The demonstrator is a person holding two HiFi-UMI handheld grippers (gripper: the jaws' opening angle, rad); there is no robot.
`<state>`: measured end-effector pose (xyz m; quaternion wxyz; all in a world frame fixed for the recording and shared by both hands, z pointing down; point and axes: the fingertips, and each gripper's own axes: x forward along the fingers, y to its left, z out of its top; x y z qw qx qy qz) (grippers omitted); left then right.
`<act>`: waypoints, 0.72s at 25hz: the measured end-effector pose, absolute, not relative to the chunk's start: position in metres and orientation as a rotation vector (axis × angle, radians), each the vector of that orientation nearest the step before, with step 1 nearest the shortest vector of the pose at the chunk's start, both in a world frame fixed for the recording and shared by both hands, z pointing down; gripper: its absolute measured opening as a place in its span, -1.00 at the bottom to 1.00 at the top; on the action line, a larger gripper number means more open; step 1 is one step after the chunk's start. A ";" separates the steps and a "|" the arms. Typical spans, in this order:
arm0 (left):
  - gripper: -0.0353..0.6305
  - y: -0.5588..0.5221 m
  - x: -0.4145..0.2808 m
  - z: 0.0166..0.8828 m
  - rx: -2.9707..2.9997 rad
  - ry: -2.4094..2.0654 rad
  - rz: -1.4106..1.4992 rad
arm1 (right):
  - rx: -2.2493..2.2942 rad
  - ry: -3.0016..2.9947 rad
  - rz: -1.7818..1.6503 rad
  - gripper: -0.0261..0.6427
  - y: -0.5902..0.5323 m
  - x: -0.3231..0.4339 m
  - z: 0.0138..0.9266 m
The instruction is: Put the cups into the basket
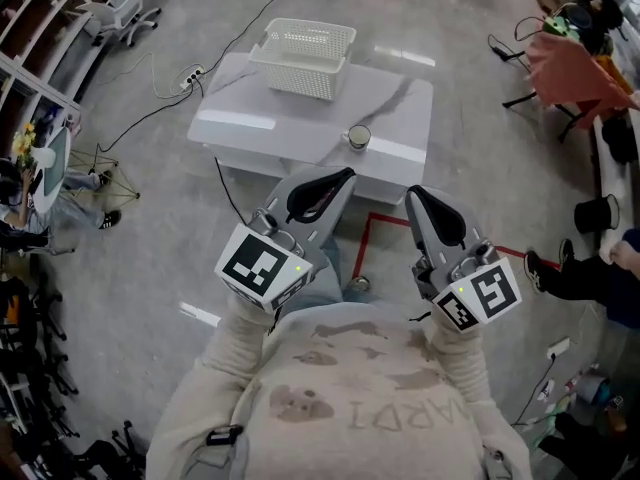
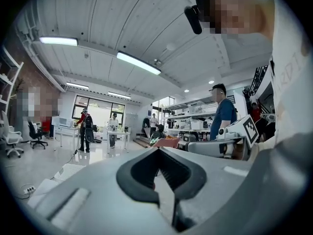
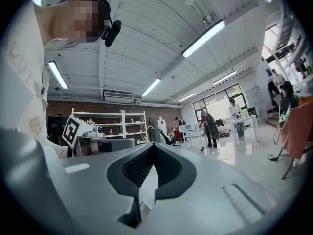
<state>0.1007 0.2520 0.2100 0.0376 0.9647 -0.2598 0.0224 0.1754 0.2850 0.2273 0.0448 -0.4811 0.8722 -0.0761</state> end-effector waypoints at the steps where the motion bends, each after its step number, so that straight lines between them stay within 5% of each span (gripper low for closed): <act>1: -0.89 0.246 0.102 0.210 2.959 -0.784 0.065 | -1.484 2.658 -0.237 -0.85 0.280 0.177 0.228; 18: -0.89 0.046 0.065 0.218 3.006 -0.540 0.101 | -1.704 2.575 -0.340 -0.85 0.089 0.134 0.250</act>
